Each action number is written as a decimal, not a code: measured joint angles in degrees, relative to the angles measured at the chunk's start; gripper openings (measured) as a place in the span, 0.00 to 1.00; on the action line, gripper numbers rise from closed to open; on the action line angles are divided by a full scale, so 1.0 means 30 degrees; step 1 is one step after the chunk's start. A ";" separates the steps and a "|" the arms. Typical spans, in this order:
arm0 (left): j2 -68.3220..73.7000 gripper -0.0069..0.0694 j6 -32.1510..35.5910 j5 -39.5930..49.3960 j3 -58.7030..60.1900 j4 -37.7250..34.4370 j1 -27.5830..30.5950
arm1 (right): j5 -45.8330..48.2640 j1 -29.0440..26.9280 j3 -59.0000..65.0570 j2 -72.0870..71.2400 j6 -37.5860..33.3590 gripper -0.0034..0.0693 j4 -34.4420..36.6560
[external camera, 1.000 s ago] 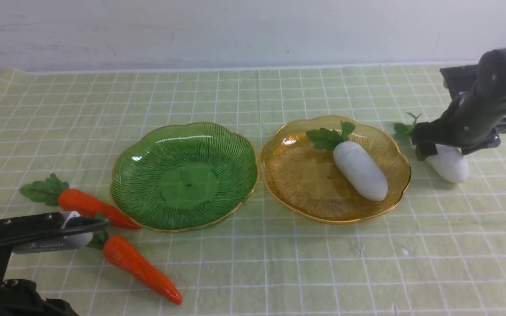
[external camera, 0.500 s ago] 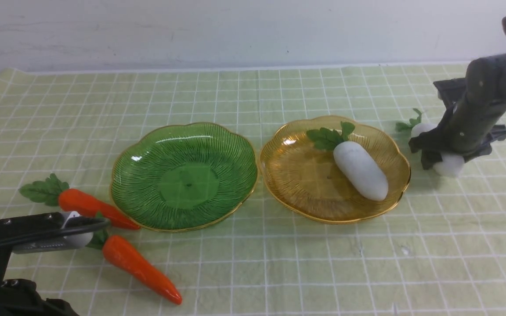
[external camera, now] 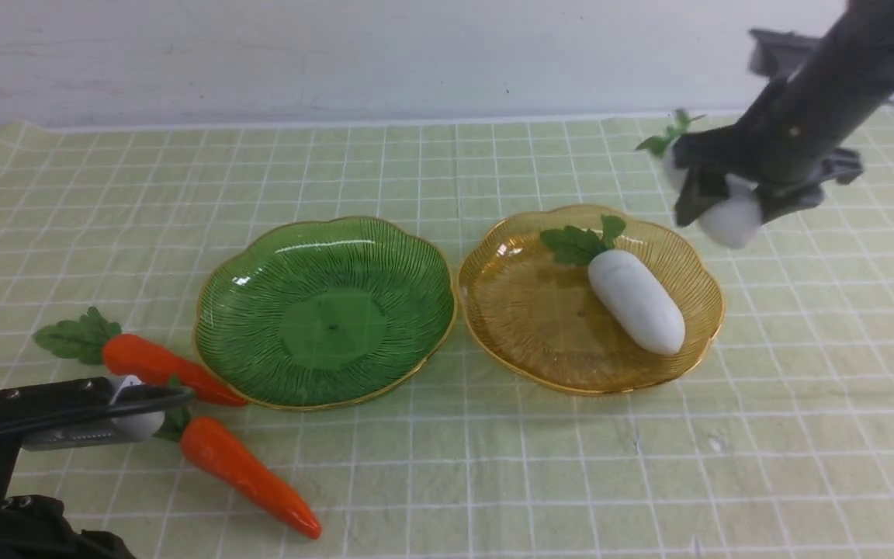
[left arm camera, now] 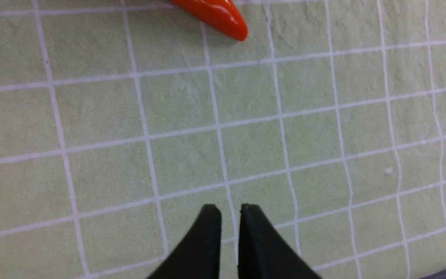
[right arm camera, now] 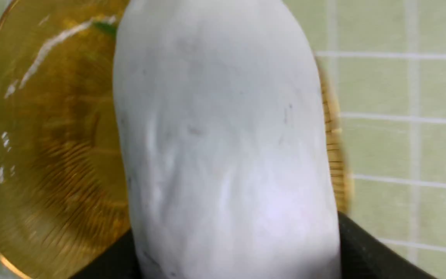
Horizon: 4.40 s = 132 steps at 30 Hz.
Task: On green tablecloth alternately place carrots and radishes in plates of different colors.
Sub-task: 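Place the white radish on the plate, then pick up the carrot and put it on the nearest plate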
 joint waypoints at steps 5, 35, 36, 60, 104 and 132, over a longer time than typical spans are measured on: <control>0.0000 0.16 0.0000 -0.0070 0.0000 0.0162 0.0000 | -0.0173 0.2621 0.0064 0.1758 -0.0601 0.68 -0.0864; 0.0073 0.38 -0.5002 -0.2455 0.0000 0.4294 0.0000 | 0.0811 0.4653 0.4896 -0.7028 0.0486 0.90 -0.3026; 0.0095 0.40 -0.5328 -0.2763 0.0000 0.4391 0.0000 | 0.0843 0.4653 0.5747 -0.7853 0.0438 0.89 -0.3026; 0.8824 0.73 -0.9566 -1.1561 -0.0035 -0.1464 0.0000 | 0.0691 0.4653 1.5495 -1.6287 -0.0518 0.80 -0.5024; 1.0496 0.43 -0.8090 0.1767 -1.0295 0.8236 0.0119 | -0.1089 0.4653 1.5495 -1.6287 -0.0518 0.80 -0.4425; 2.4293 0.66 -1.1006 0.0745 -2.5541 0.6546 -0.4275 | -0.1301 0.4653 1.5495 -1.6287 -0.1094 0.80 -0.2854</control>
